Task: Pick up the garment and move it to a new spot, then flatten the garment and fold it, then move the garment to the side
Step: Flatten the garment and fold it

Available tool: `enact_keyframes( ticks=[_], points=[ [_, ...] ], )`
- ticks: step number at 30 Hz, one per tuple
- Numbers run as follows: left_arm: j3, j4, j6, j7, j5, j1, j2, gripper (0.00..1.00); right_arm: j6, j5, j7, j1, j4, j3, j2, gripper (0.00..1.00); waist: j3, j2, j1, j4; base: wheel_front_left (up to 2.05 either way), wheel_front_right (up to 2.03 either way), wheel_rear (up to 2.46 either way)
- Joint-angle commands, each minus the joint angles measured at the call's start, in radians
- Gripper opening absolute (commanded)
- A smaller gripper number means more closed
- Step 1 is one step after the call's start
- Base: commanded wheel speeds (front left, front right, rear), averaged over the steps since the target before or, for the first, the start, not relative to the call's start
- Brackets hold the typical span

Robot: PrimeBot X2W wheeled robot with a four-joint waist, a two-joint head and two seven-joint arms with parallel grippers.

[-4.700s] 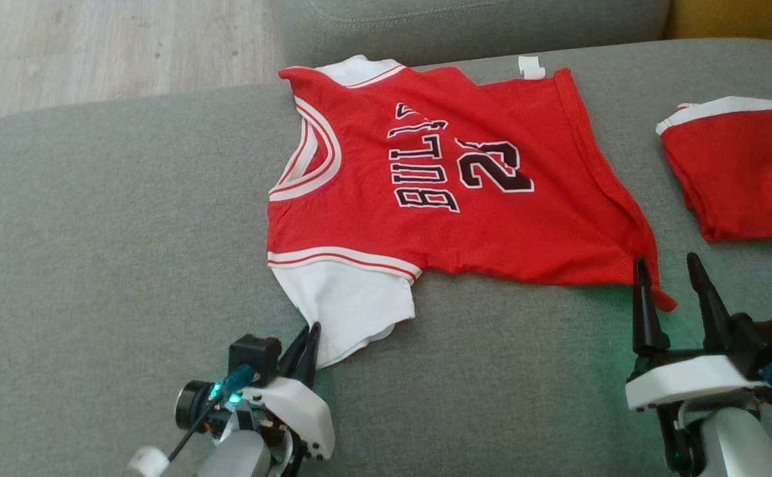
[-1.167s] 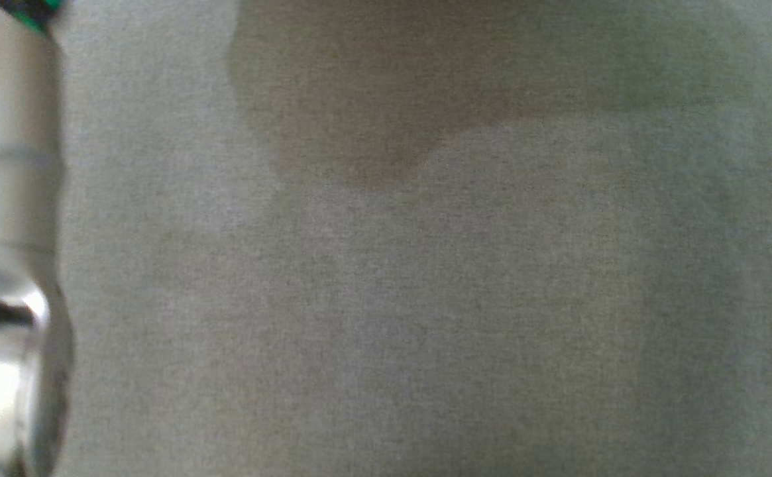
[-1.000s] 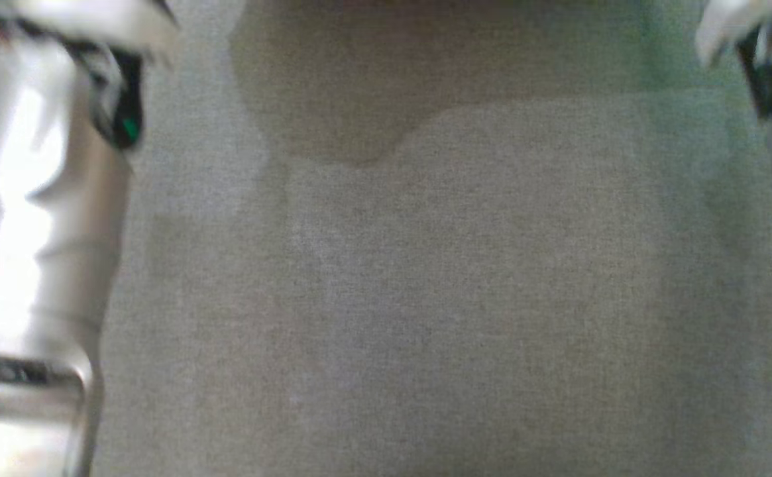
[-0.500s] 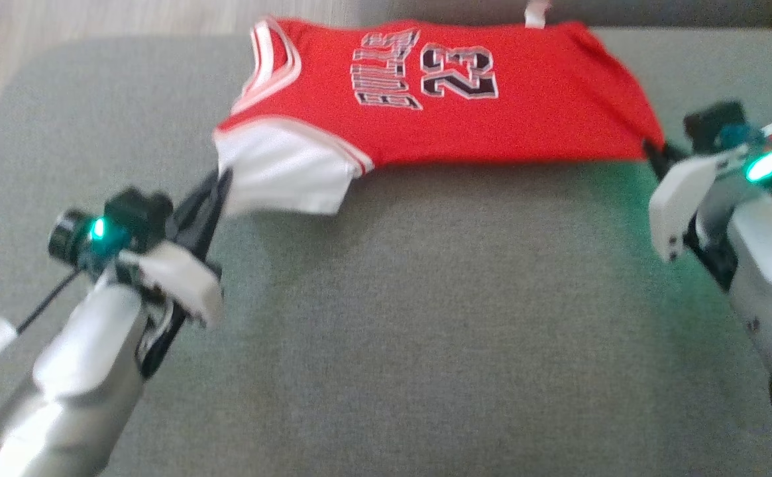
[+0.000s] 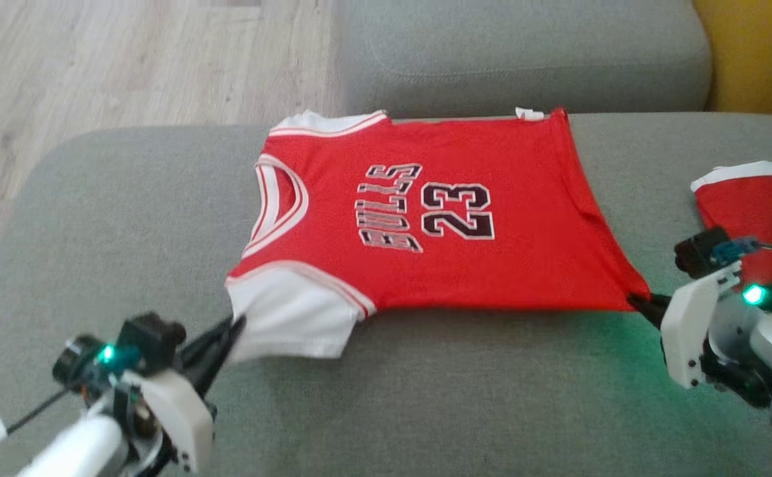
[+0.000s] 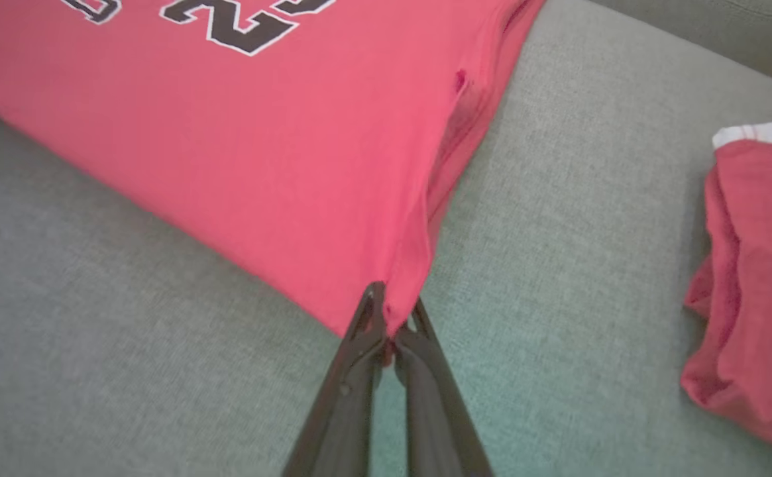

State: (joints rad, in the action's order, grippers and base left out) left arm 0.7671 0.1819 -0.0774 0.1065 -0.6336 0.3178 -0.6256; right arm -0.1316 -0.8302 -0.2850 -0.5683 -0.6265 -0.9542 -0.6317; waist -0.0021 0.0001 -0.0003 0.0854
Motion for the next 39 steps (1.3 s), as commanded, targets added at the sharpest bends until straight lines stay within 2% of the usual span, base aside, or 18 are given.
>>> enact_keyframes(
  ticks=[1,5,9,16,28,39],
  points=[
    [-0.045,-0.053,0.015,0.007,-0.007,0.032,-0.055,0.00,0.001,-0.021,-0.002,0.000,0.038,0.002,-0.048,0.00,-0.009,-0.0001,0.0003,-0.006,0.00,0.00,0.00],
    [-0.043,-0.142,0.051,0.035,-0.010,-0.015,-0.085,0.00,0.001,-0.058,-0.015,0.016,0.107,0.003,-0.092,0.00,-0.007,-0.0001,0.0003,-0.008,0.00,0.00,0.00],
    [-0.040,-0.179,0.070,0.046,0.001,-0.014,-0.089,0.00,0.001,-0.063,-0.018,0.007,0.141,0.017,-0.104,0.00,0.012,-0.0001,0.0003,-0.009,0.00,0.00,0.00],
    [-0.034,-0.158,0.053,0.073,0.014,0.062,-0.070,0.00,0.001,-0.031,-0.028,-0.042,0.153,0.053,-0.087,0.00,0.082,-0.0001,0.0003,-0.014,0.00,0.00,0.00],
    [-0.046,0.031,-0.005,0.147,-0.004,0.301,0.002,0.00,0.001,0.024,-0.049,-0.183,0.083,0.116,-0.018,0.00,0.220,-0.0001,0.0003,-0.005,0.00,0.00,0.00],
    [-0.046,0.248,-0.025,0.130,0.016,0.499,0.084,0.00,0.001,0.081,-0.013,-0.296,-0.032,0.133,0.061,0.00,0.290,-0.0001,0.0003,-0.006,0.00,0.00,0.00]
  ],
)
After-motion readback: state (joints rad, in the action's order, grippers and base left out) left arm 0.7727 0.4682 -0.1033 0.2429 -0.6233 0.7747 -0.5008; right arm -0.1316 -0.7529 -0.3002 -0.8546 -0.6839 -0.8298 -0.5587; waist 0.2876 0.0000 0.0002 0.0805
